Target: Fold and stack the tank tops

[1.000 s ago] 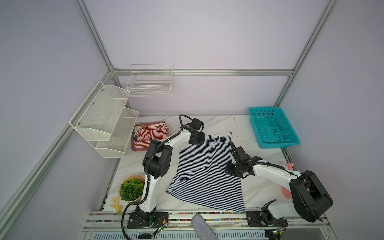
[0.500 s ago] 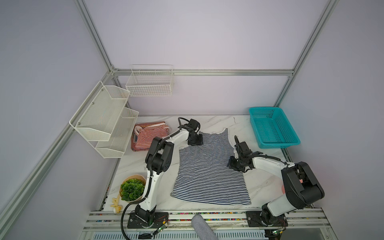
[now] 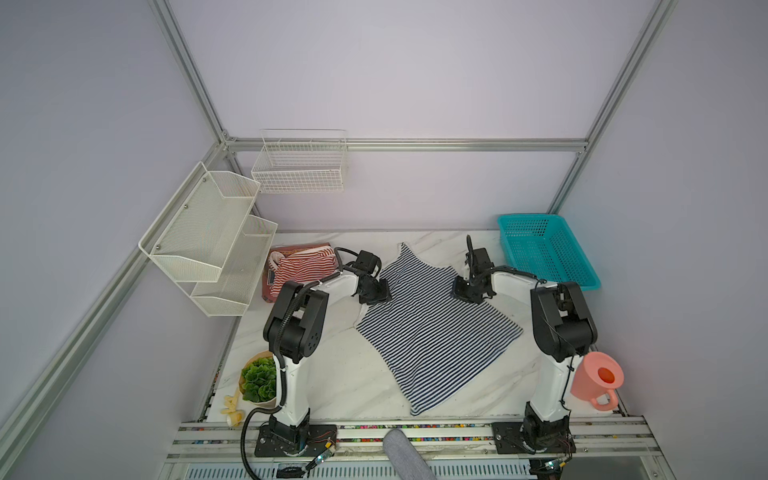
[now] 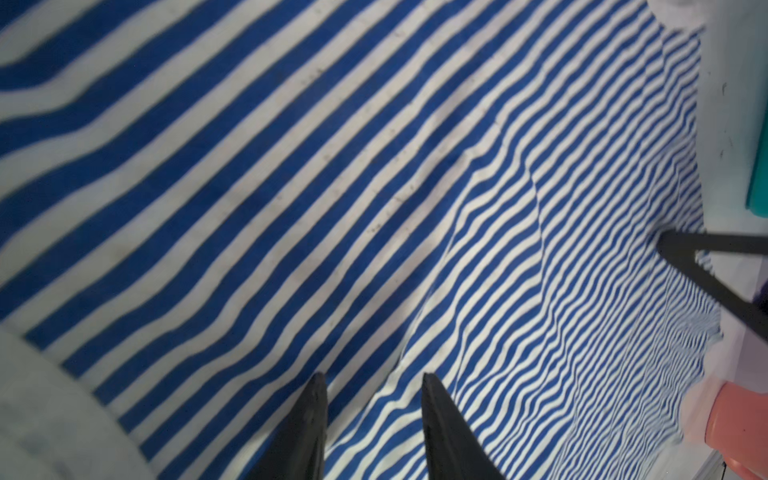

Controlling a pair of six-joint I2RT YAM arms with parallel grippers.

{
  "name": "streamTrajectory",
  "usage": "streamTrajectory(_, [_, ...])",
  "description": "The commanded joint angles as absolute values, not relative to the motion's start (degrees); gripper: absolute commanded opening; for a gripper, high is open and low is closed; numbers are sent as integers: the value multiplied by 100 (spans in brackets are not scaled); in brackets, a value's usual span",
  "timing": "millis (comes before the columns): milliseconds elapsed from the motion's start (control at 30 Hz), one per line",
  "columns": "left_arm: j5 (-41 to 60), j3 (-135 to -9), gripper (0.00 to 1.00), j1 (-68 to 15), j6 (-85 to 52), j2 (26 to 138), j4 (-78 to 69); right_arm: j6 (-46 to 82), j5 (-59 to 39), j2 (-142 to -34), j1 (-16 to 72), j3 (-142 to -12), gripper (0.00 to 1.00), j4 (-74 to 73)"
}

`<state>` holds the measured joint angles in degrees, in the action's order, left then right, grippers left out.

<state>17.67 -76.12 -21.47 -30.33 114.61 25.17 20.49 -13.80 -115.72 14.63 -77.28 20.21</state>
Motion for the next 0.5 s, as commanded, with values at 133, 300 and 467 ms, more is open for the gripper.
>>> streamTrajectory(133, [1645,-6064,40,-2312,-3608,10755,2546,1490,-729,-13316,1428,-9496,31,3513])
streamTrajectory(300, [1544,-5443,42,-2494,-3892,10357,2545,1119,-845,-14174,1437,-10825,31,4038])
streamTrajectory(467, [1440,-5111,42,-2551,-4236,10105,2611,1014,-1045,-14650,1433,-11640,31,4223])
